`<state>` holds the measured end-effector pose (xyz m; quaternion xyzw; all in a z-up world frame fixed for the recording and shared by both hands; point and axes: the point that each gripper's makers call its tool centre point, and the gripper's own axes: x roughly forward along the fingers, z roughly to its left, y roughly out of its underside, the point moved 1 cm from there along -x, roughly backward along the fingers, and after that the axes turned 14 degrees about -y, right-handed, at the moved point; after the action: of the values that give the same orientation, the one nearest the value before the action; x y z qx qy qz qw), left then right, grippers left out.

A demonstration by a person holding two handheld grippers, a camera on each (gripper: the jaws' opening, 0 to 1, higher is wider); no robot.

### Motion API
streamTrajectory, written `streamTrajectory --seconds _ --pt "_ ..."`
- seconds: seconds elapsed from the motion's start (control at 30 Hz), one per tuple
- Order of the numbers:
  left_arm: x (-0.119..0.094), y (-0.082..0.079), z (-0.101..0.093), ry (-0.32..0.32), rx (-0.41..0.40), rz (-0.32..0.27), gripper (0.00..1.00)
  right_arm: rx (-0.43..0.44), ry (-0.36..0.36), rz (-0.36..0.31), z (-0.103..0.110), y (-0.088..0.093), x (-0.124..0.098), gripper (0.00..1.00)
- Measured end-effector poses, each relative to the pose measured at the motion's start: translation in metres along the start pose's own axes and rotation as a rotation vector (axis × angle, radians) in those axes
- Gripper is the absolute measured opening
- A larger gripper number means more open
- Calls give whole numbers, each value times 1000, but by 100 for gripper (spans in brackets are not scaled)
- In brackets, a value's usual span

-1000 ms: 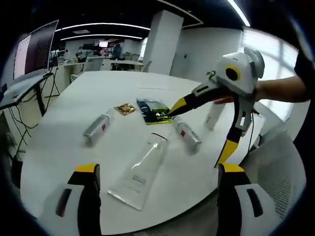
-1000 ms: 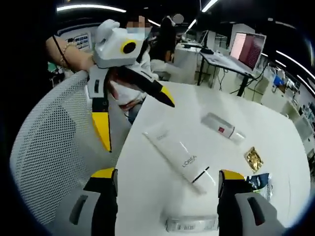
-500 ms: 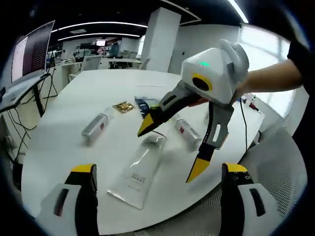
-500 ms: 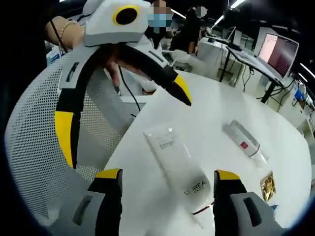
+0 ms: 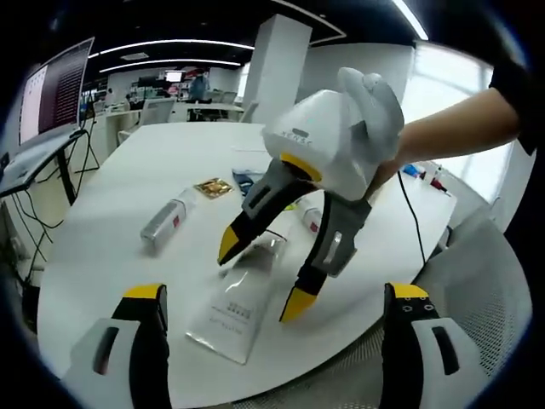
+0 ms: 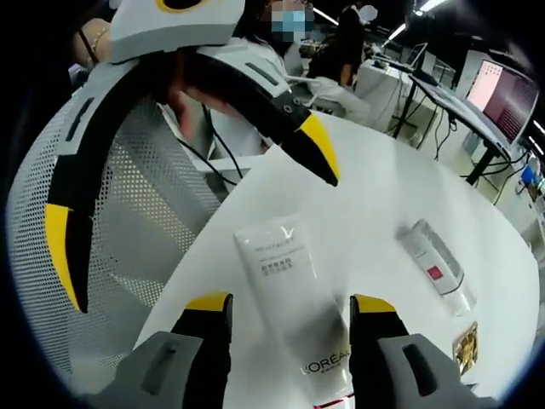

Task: Arrange the skincare products in the storage area until every visible bottle or jar stands upright without overlapping.

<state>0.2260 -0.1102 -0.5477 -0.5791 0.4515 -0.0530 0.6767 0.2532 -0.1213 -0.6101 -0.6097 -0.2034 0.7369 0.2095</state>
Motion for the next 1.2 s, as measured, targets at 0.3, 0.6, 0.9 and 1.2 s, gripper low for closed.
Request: streamTrajectory --seconds 0.3,0.6,0.9,1.2 --pt "0 0 1 -1 -2 -6 97 -51 48 88 -5 1 0 37" --pt "2 1 0 8 21 -3 97 -85 86 129 -6 3 0 23" --pt "2 2 1 -3 54 6 97 -37 175 98 -8 2 -6 22" --pt "1 -1 3 -25 57 -7 98 113 236 -37 3 7 -24 22"
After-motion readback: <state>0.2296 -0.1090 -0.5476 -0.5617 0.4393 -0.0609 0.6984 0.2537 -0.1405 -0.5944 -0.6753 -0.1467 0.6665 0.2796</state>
